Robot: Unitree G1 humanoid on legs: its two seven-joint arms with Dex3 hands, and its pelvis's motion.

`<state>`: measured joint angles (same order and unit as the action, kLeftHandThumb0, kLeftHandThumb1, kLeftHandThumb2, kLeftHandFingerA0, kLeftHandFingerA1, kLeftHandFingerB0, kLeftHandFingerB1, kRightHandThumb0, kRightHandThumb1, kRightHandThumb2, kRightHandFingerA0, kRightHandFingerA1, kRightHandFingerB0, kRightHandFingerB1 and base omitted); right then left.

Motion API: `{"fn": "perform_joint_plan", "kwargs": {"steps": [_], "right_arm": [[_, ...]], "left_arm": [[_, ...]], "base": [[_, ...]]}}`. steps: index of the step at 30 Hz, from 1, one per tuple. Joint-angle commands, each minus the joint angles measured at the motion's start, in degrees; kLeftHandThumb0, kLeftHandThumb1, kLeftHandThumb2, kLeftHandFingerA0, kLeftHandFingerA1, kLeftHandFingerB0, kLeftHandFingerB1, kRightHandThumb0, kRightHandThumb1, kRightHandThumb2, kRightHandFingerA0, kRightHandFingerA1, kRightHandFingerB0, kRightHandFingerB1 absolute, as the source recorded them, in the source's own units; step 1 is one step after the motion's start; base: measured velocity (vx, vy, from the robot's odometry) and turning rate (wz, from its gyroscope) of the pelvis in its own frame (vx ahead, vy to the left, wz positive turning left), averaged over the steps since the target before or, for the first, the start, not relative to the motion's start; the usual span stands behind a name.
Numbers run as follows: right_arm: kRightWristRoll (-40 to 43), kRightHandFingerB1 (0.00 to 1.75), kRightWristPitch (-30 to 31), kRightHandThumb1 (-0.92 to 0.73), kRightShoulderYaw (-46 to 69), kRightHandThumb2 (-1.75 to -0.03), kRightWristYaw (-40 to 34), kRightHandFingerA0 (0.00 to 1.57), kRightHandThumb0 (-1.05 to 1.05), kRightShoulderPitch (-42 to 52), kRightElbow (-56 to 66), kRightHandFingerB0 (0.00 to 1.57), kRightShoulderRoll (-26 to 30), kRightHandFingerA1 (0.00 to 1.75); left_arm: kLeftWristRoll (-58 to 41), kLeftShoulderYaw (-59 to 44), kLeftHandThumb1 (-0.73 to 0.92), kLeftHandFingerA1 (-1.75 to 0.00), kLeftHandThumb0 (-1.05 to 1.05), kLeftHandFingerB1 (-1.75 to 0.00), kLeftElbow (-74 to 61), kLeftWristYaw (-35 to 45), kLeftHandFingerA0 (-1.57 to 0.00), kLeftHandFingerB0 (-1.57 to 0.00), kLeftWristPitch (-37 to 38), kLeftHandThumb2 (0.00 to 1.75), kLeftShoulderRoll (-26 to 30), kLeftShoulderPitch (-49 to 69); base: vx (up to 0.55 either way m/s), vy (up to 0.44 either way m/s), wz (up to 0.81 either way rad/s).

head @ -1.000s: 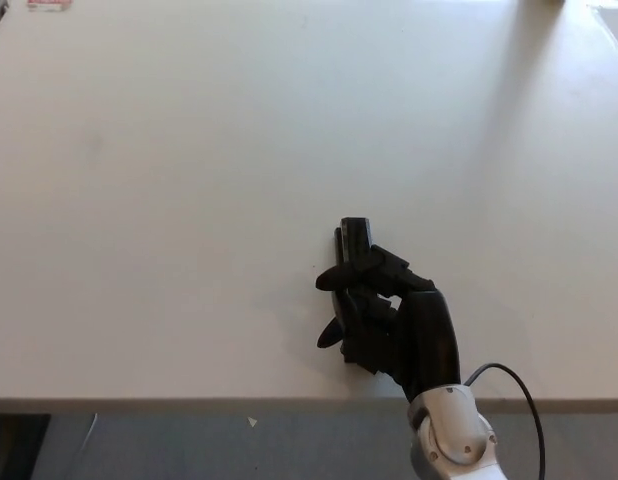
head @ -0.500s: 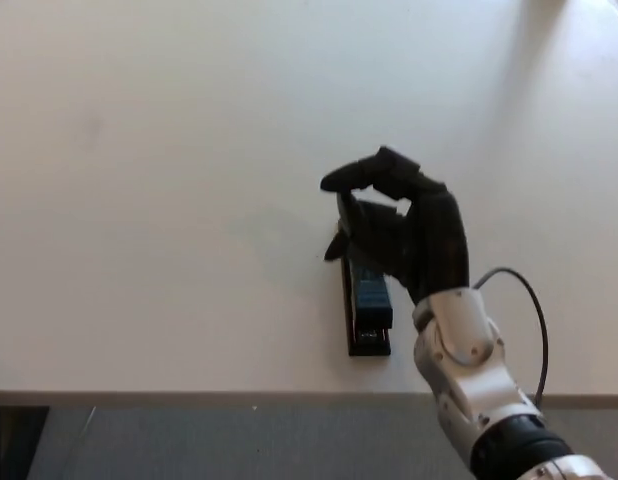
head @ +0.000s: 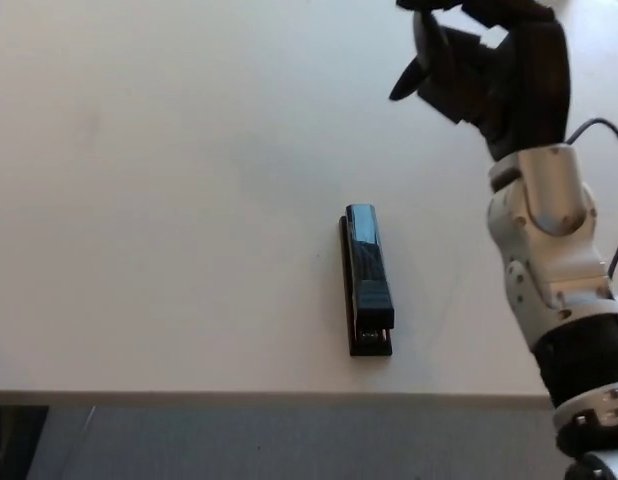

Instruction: The robot uses its right hand to press on the stapler that is in the middle of the desk

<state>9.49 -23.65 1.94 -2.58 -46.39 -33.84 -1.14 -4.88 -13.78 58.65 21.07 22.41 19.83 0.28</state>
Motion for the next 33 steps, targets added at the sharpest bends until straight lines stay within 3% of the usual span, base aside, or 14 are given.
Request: {"fn": "perform_joint_plan", "kwargs": {"steps": [1,4,8,11,15,16,17,18,19,20,22,26,28,33], "right_arm": [[7.12,1.15,19.71,-0.66,8.11,-0.97,5.61,1.19,-0.03,-0.47,16.59,0.76,14.97,1.26],[12.49,1.18,23.90,-0.73,13.27,-0.95,7.63,1.18,0.04,2.76,20.69,0.79,20.53,1.27],[15.35,1.15,21.53,-0.74,19.37,-0.92,12.72,1.18,0.09,6.46,15.64,0.78,26.89,1.24],[15.13,1.18,21.02,-0.68,24.40,-0.97,13.23,1.17,0.05,11.20,13.36,0.76,31.70,1.31],[18.50,1.12,21.68,-0.49,31.55,-1.18,15.53,1.20,0.08,15.80,9.12,0.89,35.50,1.24],[17.38,1.12,21.43,-0.46,32.71,-1.14,13.63,1.23,0.02,16.86,8.28,0.92,36.08,1.21],[16.83,1.15,20.91,-0.50,34.07,-1.17,13.88,1.20,-0.01,18.37,6.59,0.87,37.18,1.24],[15.79,1.17,19.14,-0.52,35.27,-1.18,14.44,1.22,-0.03,20.06,3.56,0.87,38.50,1.23],[14.95,1.15,18.17,-0.55,36.31,-1.13,14.11,1.19,-0.03,21.80,1.71,0.85,39.17,1.29],[13.04,1.08,17.52,-0.66,37.14,-0.94,10.96,1.19,-0.01,23.98,0.77,0.83,39.09,1.28],[10.43,1.08,15.42,-0.75,37.80,-0.80,9.39,1.15,0.01,27.55,-2.58,0.76,39.92,1.32],[8.98,0.96,11.33,-0.80,38.82,-0.72,8.95,1.11,-0.08,33.72,-9.78,0.67,39.90,1.29],[11.13,1.11,8.99,-0.76,40.63,-0.73,10.78,1.12,-0.13,35.57,-15.22,0.74,38.72,1.34],[9.25,1.16,5.82,-0.70,39.41,-0.82,9.36,1.13,-0.12,39.60,-25.42,0.79,36.20,1.34]], "left_arm": [[-0.18,-0.66,0.92,-0.38,-0.50,-0.22,-0.75,-2.36,-0.10,0.00,-3.36,0.93,2.65,-3.47],[-0.42,-0.91,0.92,-0.39,-0.51,-0.23,-0.40,-2.19,-0.10,0.00,-3.10,0.93,2.82,-4.41],[0.22,-0.58,0.92,-0.41,-0.52,-0.23,-0.38,-2.84,-0.10,0.00,-3.98,0.94,3.30,-5.33],[-0.29,-0.87,0.92,-0.39,-0.49,-0.23,-0.84,-2.57,-0.10,0.00,-4.56,0.93,3.19,-5.37],[0.05,-0.75,0.92,-0.42,-0.52,-0.23,-0.84,-3.13,-0.10,0.00,-4.87,0.92,3.44,-5.86],[0.20,-0.70,0.83,-0.43,-0.53,-0.32,-0.61,-3.13,0.00,-0.02,-4.49,1.08,3.67,-6.12],[0.06,-0.77,0.92,-0.41,-0.52,-0.23,-0.25,-2.76,-0.10,0.00,-4.33,0.93,3.78,-6.36],[-0.04,-0.83,0.92,-0.36,-0.47,-0.25,-0.30,-2.51,-0.08,-0.01,-4.45,0.87,3.97,-6.30],[0.04,-0.82,0.92,-0.41,-0.52,-0.24,-0.29,-2.56,-0.10,0.00,-4.28,0.94,4.10,-6.28],[0.19,-0.73,0.92,-0.42,-0.51,-0.24,-0.18,-2.72,-0.09,0.00,-4.26,0.93,4.12,-6.39],[0.06,-0.69,0.92,-0.41,-0.52,-0.23,-0.42,-2.65,-0.10,0.00,-4.75,0.95,4.07,-6.52],[0.40,-0.40,0.92,-0.42,-0.52,-0.24,-0.30,-3.08,-0.10,0.00,-4.73,0.93,4.20,-6.41],[0.38,-0.34,0.92,-0.41,-0.53,-0.23,-0.55,-3.24,-0.10,0.00,-5.31,0.93,4.12,-6.32],[0.24,-0.31,0.92,-0.36,-0.51,-0.22,-0.45,-3.02,-0.10,0.00,-5.45,0.92,4.14,-6.02]], "base": [[0.00,0.000,0.00],[0.00,0.000,0.00],[0.00,0.000,0.00],[0.00,0.000,0.00],[0.00,0.000,0.00],[0.00,0.000,0.00],[0.00,0.000,0.00],[0.00,0.000,0.00],[0.00,0.000,0.00],[0.00,0.000,0.00],[0.00,0.000,0.00],[0.00,0.000,0.00],[0.00,0.000,0.00],[0.00,0.000,0.00]]}}
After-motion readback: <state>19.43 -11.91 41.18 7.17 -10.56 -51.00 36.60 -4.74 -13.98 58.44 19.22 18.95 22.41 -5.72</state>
